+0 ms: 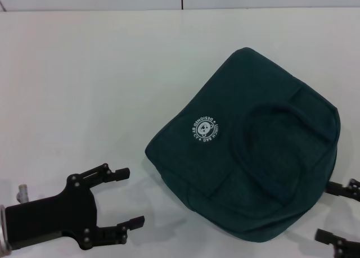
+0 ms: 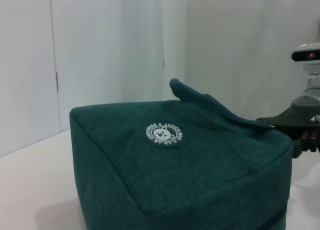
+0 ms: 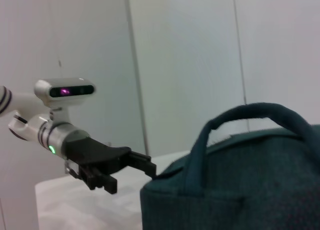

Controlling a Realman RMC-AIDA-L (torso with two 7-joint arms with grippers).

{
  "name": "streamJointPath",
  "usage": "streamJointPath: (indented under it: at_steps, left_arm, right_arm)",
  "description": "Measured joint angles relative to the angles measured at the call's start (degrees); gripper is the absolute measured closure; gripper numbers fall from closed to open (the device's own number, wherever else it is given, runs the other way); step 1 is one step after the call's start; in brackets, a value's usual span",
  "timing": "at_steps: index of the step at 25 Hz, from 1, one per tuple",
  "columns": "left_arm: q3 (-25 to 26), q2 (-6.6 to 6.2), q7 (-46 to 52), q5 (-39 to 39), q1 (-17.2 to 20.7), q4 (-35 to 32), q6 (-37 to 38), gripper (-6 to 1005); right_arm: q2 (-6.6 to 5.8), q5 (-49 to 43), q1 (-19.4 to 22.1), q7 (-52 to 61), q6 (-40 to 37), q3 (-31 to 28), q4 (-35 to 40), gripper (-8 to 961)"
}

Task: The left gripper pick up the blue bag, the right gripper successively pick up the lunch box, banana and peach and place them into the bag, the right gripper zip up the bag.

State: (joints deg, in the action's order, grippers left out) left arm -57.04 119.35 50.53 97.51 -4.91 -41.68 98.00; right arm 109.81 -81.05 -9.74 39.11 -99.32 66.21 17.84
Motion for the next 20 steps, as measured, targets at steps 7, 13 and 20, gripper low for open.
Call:
streamJointPath:
  at_steps: [7,13,20]
  left_arm:
    - [0.01,0.0,-0.05,-0.45,0.17,-0.07,0.18,124]
    - [2.38,-0.01,-1.18,-0.56,0.39,0.16,1.63,124]
    - [4.43,0.12,-2.19,-0.49,0.91,0.44,3.35,124]
  right_arm:
    - [2.34,-0.2,-2.23,-0.19,0.1,0.1,0.05,94]
    - [3.36,-0.26,-3.89,-0.29,0.53,0.24,0.0,94]
    - [3.67,-0.1,-4.55,-0.37,0.6,0.05,0.15,94]
